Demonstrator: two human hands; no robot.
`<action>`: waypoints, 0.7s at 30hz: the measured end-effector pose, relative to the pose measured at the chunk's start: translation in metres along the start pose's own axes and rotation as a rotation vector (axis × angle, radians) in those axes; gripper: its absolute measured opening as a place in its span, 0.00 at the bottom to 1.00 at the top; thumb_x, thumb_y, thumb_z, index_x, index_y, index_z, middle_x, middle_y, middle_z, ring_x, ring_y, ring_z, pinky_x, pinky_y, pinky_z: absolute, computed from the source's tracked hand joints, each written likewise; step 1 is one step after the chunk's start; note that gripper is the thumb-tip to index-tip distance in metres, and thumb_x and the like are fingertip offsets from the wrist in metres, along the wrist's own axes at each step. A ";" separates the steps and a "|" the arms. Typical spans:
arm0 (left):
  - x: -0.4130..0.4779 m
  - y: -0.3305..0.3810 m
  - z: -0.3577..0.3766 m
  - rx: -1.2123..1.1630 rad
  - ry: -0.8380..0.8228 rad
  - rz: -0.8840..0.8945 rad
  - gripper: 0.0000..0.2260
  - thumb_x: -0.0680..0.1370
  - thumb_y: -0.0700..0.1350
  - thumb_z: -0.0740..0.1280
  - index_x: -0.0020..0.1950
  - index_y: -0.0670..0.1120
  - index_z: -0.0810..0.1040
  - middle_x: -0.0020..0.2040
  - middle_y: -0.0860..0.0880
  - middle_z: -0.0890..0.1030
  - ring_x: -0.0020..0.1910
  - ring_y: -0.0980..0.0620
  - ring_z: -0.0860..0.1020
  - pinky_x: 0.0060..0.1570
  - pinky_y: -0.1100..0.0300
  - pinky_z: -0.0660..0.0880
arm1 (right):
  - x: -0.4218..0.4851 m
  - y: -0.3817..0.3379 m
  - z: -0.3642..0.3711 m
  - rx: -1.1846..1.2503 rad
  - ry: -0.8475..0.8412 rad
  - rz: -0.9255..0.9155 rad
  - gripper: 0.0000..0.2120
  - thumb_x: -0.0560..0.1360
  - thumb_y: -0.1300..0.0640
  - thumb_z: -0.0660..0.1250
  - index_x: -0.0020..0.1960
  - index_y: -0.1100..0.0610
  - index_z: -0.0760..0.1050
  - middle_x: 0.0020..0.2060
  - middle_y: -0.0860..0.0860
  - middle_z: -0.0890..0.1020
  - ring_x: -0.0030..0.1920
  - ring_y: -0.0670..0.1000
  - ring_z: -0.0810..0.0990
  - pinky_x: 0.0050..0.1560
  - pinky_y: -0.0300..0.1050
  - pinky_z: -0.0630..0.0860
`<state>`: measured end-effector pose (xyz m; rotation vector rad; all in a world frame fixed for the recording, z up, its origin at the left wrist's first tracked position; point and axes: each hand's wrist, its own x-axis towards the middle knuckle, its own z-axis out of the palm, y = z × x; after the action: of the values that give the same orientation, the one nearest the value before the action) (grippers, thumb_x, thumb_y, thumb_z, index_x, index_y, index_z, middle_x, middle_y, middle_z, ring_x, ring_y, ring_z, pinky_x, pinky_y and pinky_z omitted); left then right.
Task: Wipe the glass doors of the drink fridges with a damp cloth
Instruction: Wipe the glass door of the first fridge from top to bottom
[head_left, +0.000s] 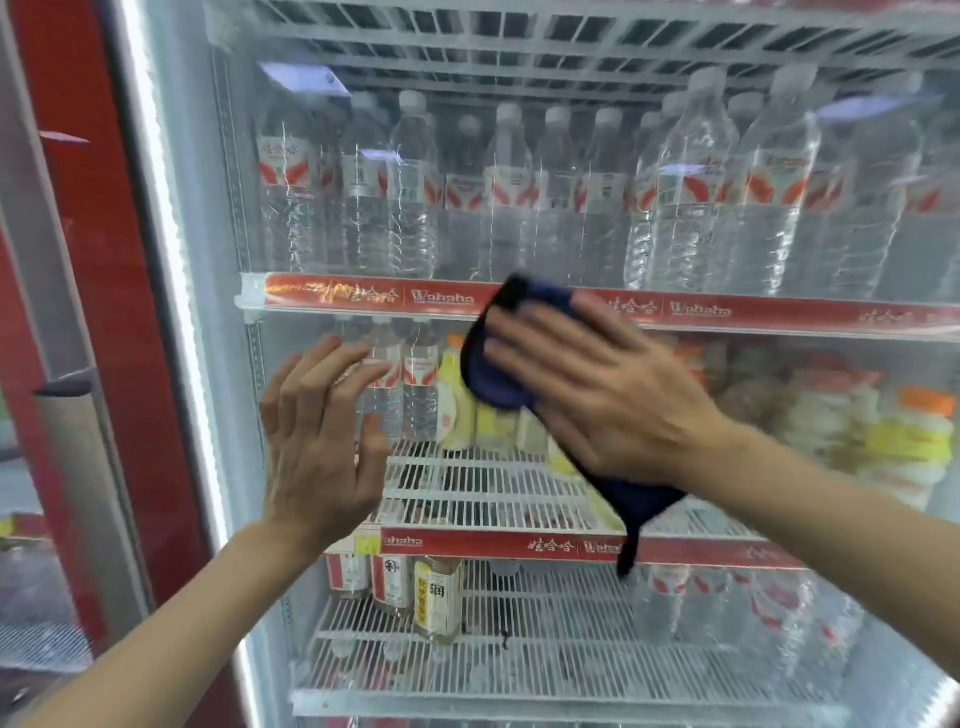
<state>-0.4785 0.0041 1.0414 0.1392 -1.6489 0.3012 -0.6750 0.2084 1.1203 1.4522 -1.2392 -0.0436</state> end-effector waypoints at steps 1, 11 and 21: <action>-0.001 -0.004 -0.002 0.004 0.000 -0.004 0.17 0.79 0.42 0.59 0.67 0.43 0.73 0.67 0.44 0.72 0.72 0.41 0.69 0.75 0.46 0.59 | 0.014 0.007 -0.004 -0.004 0.047 0.110 0.28 0.86 0.50 0.55 0.83 0.57 0.57 0.82 0.55 0.58 0.83 0.55 0.56 0.82 0.59 0.54; -0.003 -0.010 -0.015 -0.125 -0.043 -0.040 0.16 0.79 0.40 0.59 0.67 0.41 0.73 0.67 0.45 0.72 0.74 0.46 0.67 0.74 0.47 0.61 | -0.021 -0.129 0.043 -0.031 -0.072 -0.059 0.31 0.85 0.46 0.54 0.84 0.58 0.53 0.83 0.54 0.56 0.83 0.56 0.53 0.83 0.57 0.49; -0.005 -0.043 -0.061 0.003 -0.264 0.053 0.15 0.78 0.38 0.61 0.63 0.38 0.78 0.62 0.43 0.76 0.65 0.43 0.74 0.71 0.57 0.66 | 0.076 -0.074 0.013 0.043 0.152 0.268 0.28 0.85 0.51 0.55 0.83 0.58 0.58 0.82 0.55 0.59 0.83 0.56 0.56 0.82 0.60 0.54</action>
<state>-0.4079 -0.0206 1.0462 0.1422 -1.9160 0.3367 -0.6032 0.1308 1.1064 1.2900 -1.3045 0.2713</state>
